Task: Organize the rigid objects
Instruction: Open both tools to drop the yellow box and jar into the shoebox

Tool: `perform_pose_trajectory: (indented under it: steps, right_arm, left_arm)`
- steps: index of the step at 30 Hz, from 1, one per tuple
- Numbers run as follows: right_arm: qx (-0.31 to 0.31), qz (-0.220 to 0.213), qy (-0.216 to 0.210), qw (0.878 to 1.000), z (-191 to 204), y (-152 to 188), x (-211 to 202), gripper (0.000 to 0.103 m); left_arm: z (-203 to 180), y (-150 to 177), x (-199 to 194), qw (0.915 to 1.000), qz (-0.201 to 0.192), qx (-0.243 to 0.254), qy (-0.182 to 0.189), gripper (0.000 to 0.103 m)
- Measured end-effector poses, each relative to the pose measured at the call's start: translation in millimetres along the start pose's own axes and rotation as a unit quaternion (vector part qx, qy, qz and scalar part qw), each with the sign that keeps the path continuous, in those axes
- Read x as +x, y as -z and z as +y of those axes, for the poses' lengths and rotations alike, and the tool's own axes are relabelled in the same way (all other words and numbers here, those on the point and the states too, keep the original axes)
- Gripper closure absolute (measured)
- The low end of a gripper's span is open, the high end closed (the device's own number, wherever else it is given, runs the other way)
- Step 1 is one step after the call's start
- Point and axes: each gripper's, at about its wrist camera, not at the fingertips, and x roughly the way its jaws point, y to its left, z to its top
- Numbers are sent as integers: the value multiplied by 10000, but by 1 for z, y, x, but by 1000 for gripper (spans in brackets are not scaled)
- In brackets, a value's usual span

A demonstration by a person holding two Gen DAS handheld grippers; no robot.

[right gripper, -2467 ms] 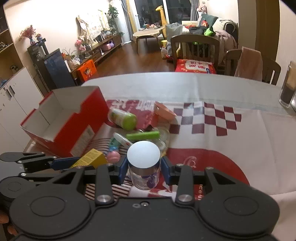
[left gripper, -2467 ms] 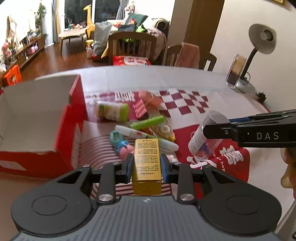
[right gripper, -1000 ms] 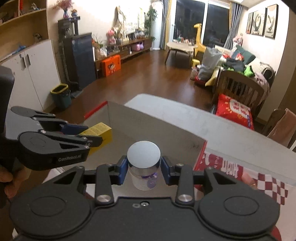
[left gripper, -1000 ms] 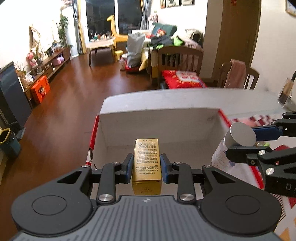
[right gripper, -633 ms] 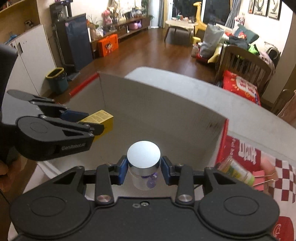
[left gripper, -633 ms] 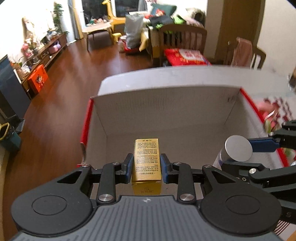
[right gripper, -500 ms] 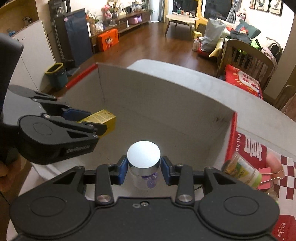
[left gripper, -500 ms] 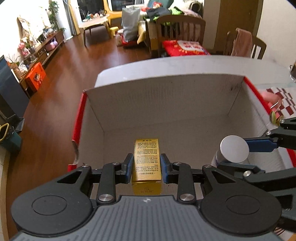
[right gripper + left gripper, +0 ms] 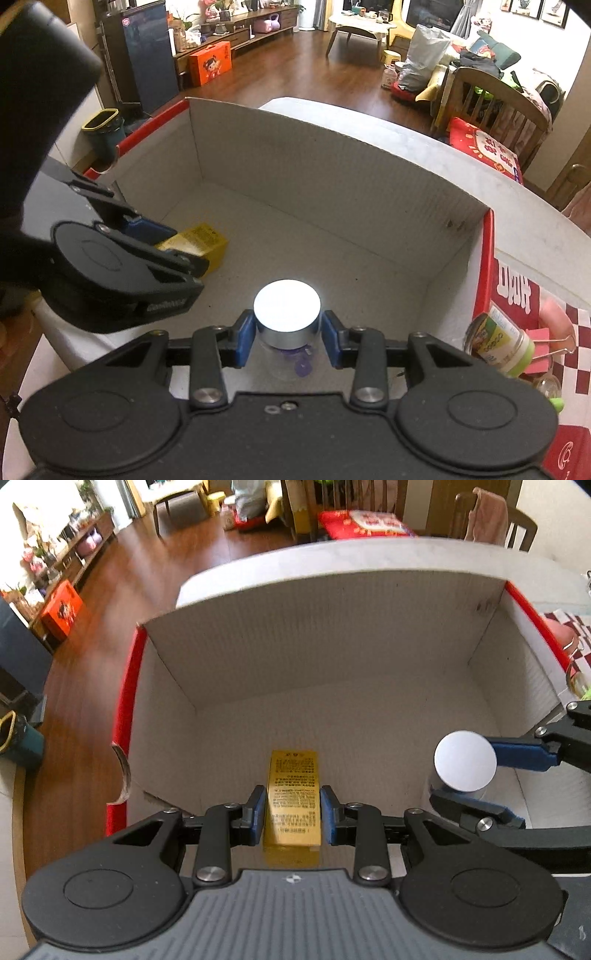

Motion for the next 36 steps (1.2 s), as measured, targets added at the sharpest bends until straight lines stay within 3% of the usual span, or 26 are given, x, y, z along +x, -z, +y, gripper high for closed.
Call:
perform_pose_trajectory:
  steps: [8, 18, 24, 26, 28, 32, 36]
  right_arm:
    - [89, 23, 0, 10000, -9, -6, -3, 61]
    - [250, -257, -263, 9990, -22, -7, -34, 48]
    - [116, -485, -358, 9981, -25, 1, -63, 44]
    - [109, -579, -382, 9975, -28, 3, -73, 42]
    - [86, -669, -393, 9969, -30, 7, -82, 41]
    - [53, -833, -418, 9956, -38, 13, -100, 39]
    - [50, -1013, -470, 9937, -49, 25, -119, 30]
  left_arm:
    - [6, 2, -7, 9998, -94, -189, 56, 73]
    - [11, 19, -45, 9960, -582, -622, 268, 72]
    - [3, 28, -74, 9929, -930, -625, 388, 72]
    - [-1, 30, -84, 9914, -1048, -638, 454, 65]
    - [-6, 31, -93, 9898, -1190, -612, 491, 46]
    - [-21, 33, -110, 9875, -1378, -548, 532, 45]
    - [-35, 34, -122, 9856, -1500, -561, 540, 45]
